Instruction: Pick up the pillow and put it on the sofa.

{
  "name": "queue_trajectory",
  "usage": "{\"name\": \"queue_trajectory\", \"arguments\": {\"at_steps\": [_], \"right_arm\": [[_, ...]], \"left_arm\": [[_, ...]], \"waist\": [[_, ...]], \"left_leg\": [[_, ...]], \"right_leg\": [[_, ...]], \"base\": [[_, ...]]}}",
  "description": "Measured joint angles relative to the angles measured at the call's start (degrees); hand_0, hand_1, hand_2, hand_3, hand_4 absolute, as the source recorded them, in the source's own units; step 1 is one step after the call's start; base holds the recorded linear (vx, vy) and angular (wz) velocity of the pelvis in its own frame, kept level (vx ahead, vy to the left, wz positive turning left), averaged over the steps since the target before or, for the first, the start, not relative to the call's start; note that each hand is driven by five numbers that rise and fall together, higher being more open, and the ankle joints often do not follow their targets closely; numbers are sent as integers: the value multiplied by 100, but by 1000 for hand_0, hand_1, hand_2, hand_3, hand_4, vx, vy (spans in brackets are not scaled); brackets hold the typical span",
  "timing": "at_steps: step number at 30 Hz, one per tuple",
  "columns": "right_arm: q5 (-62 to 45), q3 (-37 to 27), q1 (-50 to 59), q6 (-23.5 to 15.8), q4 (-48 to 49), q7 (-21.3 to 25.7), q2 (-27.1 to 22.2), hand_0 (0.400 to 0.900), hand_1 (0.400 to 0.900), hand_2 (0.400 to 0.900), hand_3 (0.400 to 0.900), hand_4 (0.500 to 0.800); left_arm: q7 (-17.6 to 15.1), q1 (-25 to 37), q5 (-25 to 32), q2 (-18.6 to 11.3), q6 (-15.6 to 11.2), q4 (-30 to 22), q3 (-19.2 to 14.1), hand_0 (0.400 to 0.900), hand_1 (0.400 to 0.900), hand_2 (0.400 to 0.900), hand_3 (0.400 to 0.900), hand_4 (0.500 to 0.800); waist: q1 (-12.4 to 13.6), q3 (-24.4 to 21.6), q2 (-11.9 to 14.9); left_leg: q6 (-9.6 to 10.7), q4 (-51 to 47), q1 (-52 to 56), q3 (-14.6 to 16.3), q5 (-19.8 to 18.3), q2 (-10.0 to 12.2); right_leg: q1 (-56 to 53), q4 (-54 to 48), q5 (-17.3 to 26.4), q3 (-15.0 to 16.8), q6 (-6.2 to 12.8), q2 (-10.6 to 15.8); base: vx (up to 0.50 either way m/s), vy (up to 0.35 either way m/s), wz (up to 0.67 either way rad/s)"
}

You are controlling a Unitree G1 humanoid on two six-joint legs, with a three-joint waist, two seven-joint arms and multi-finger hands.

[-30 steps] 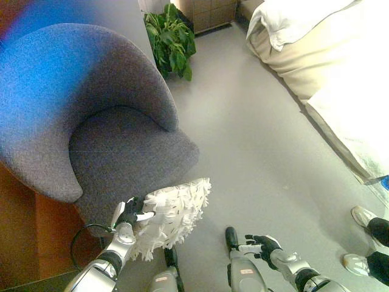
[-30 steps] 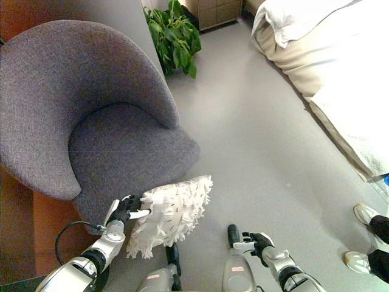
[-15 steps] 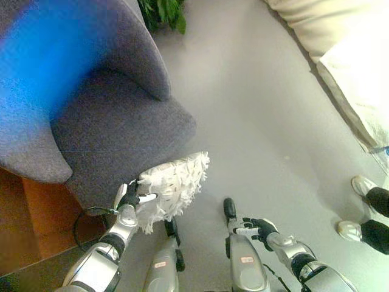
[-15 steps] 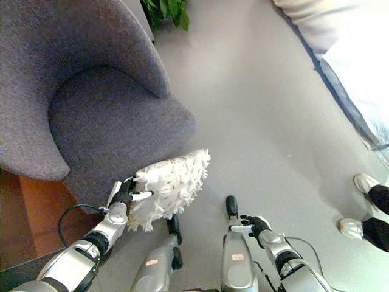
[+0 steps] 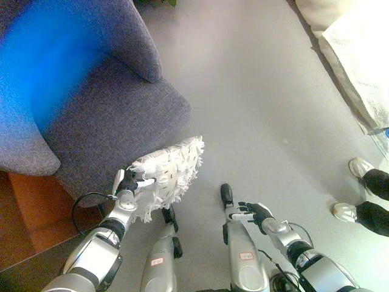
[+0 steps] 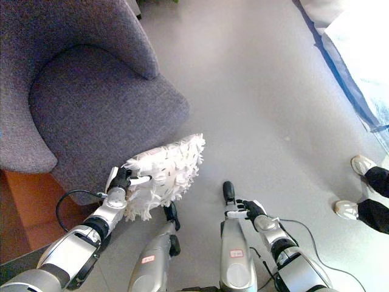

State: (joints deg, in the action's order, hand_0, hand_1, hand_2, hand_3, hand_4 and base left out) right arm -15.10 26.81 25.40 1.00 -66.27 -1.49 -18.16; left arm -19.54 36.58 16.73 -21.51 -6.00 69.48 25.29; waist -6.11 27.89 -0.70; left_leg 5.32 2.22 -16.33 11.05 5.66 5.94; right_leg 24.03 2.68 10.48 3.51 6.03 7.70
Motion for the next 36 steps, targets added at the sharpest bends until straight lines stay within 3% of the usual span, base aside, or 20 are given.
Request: {"name": "queue_trajectory", "arguments": {"at_steps": [24, 26, 27, 28, 36], "right_arm": [[-238, 417, 244, -5, 788, 249, -130, 900, 900, 900, 900, 800], [-252, 453, 264, -4, 841, 249, -121, 900, 900, 900, 900, 800], [-253, 453, 263, -10, 871, 250, -124, 900, 900, 900, 900, 800], [-253, 452, 260, -29, 901, 258, -130, 900, 900, 900, 900, 800], [-352, 465, 247, -51, 1076, 334, -124, 900, 900, 900, 900, 800]], "left_arm": [[-341, 944, 356, -337, 373, 221, 5, 900, 900, 900, 900, 800], [-355, 1009, 418, -373, 373, 278, 6, 641, 641, 641, 641, 645], [-365, 1018, 439, -380, 375, 273, 6, 455, 455, 455, 455, 533], [-380, 1033, 440, -387, 375, 271, 7, 400, 400, 400, 400, 500], [-436, 1248, 440, -553, 370, 433, 35, 400, 400, 400, 400, 500]], "waist": [[-253, 91, 231], [-309, 98, 255], [-320, 97, 260], [-319, 97, 264], [-339, 104, 385]], "left_leg": [[-53, 978, -1476, -67, -219, 70], [-59, 1066, -1580, -100, -240, 71], [-69, 1113, -1620, -101, -263, 75], [-75, 1160, -1668, -101, -282, 78], [-85, 1523, -2017, -147, -409, 104]], "right_leg": [[1272, 558, -9, 70, -14, -15], [1349, 598, -4, 67, -9, -12], [1383, 616, -6, 72, -11, -12], [1424, 642, -11, 82, -16, -12], [1675, 783, -15, 106, -18, -27]], "base": [[6, -20, -1], [0, 0, 0], [0, 0, 0], [0, 0, 0], [0, 0, 0]]}}
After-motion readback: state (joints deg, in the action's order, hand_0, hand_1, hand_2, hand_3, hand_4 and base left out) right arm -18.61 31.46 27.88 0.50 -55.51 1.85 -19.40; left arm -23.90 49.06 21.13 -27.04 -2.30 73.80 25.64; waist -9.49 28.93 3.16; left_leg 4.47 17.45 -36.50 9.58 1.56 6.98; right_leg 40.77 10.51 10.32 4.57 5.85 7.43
